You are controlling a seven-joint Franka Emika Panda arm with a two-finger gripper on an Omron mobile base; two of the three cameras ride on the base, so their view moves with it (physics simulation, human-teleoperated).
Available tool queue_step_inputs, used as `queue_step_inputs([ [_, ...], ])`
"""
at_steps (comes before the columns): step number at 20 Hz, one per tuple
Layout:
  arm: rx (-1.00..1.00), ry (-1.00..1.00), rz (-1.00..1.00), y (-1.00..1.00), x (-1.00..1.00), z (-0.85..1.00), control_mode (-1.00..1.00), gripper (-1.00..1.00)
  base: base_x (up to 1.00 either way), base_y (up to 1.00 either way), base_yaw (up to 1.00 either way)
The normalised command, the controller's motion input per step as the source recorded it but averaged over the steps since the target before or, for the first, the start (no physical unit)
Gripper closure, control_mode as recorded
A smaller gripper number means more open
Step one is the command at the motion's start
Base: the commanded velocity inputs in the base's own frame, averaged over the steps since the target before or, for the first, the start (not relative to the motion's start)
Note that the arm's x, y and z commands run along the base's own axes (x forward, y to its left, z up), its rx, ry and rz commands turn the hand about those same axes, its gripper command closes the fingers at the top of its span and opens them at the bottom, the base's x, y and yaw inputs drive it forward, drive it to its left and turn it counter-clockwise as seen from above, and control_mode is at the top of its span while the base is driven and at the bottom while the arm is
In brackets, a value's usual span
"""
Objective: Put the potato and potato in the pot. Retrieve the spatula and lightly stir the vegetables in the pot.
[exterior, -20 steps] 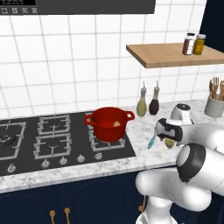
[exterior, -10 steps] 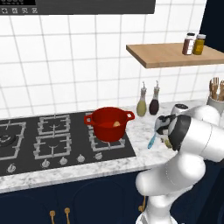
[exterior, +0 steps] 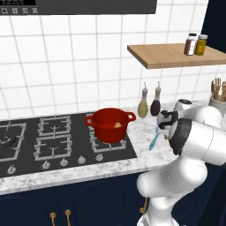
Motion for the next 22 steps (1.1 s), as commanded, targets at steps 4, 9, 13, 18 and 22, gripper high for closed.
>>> queue_step_inputs([
  [4, -0.01, -0.03, 0.12, 0.71, -0.13, 1.0, -1.0, 1.0, 0.0, 0.0, 0.0],
  [9, -0.01, 0.0, 0.21, 1.0, 0.14, 1.0, -1.0, 1.0, 0.0, 0.0, 0.0],
  [13, 0.0, 0.0, 0.26, 1.0, 0.49, 1.0, -1.0, 1.0, 0.0, 0.0, 0.0],
  [18, 0.0, 0.03, 0.2, 1.0, 0.94, 0.5, -1.0, 1.0, 0.0, 0.0, 0.0],
  [22, -0.03, 0.0, 0.11, 1.0, 0.66, -0.08, -1.0, 1.0, 0.0, 0.0, 0.0],
])
